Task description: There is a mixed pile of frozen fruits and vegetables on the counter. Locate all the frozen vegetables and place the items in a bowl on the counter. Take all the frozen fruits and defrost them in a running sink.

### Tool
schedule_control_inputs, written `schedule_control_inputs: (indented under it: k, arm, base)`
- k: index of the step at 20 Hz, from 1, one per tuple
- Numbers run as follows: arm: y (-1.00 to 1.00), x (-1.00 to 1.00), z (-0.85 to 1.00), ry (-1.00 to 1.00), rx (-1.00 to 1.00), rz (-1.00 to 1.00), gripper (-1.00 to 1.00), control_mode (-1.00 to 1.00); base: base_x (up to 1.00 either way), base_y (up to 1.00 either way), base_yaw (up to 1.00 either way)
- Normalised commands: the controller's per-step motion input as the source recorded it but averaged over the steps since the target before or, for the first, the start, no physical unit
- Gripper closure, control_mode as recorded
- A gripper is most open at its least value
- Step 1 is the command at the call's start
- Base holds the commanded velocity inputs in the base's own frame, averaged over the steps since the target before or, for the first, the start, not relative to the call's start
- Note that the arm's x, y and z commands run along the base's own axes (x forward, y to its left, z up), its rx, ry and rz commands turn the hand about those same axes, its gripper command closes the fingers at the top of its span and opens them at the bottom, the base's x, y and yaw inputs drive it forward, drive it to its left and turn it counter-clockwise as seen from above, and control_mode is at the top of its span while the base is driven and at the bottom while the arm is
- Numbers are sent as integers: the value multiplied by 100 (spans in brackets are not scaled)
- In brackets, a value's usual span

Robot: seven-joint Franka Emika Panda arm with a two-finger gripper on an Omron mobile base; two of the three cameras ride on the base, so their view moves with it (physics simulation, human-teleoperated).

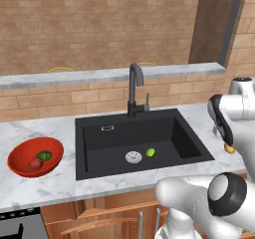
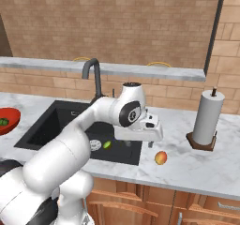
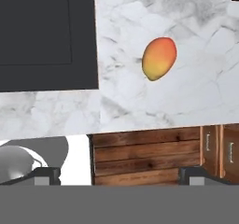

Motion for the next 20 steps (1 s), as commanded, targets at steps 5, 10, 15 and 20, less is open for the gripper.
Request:
schedule_control_inputs:
  k: [5,10,15,20]
  arm:
    - [-57,39,-15,12,3,-4,-100,-100]
    - [-42,42,-16,4,6,-3,-100,-100]
    - [12,27,-21,-4,5,-5,-100,-100]
    - [1,43,-38,-1,0,-19,-100,-100]
  base:
    - [0,0,0]
    - [0,0,0]
    - [0,0,0]
    - [0,0,0]
